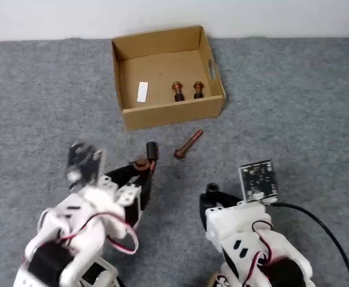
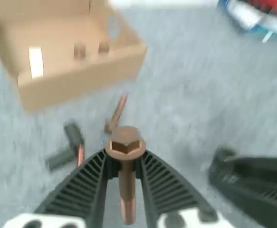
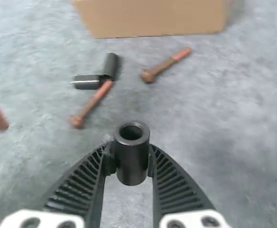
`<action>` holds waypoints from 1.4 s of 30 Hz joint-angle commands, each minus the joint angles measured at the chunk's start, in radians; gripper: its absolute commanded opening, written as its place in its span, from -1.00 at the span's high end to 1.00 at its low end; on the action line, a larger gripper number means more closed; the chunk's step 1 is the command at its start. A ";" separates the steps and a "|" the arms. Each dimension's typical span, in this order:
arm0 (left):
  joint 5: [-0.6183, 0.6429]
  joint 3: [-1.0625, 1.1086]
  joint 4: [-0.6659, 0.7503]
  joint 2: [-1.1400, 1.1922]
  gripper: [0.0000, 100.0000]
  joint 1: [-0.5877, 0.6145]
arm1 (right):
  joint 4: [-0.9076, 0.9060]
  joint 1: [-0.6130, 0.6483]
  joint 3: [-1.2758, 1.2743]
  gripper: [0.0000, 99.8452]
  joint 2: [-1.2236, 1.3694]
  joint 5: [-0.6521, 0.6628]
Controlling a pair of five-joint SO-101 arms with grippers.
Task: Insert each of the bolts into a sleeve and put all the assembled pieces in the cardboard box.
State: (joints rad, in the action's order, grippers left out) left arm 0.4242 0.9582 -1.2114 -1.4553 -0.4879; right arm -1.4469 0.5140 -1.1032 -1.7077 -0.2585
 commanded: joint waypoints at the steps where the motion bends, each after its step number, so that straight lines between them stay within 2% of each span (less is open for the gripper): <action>1: -0.038 0.007 0.084 -0.114 0.99 -0.002 | 0.051 0.074 -0.006 0.98 -0.008 0.015; 11: -0.044 0.044 0.256 -0.183 0.99 -0.012 | 0.166 0.303 -0.026 0.98 0.001 0.021; 16: -0.044 0.110 0.333 -0.183 0.99 -0.052 | 0.171 0.364 -0.054 0.98 -0.007 0.126; 20: -0.043 0.143 0.333 -0.183 0.99 -0.130 | 0.240 0.360 -0.078 0.98 -0.004 0.232; 24: -0.043 0.145 0.331 -0.183 0.99 -0.138 | 0.314 0.358 -0.110 0.98 -0.007 0.298; 30: -0.043 0.140 0.284 -0.189 0.99 -0.141 | 0.344 0.355 -0.118 0.98 -0.005 0.302; 36: -0.041 0.111 0.244 -0.189 0.99 -0.141 | 0.346 0.254 -0.117 0.98 -0.007 0.302; 42: -0.040 0.110 0.241 -0.183 0.99 -0.141 | 0.348 0.243 -0.110 0.98 -0.007 0.302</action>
State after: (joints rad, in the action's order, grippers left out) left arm 0.3798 1.1147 -0.9705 -1.6333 -0.6229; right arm -1.1278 0.7779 -1.2275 -1.7062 0.0361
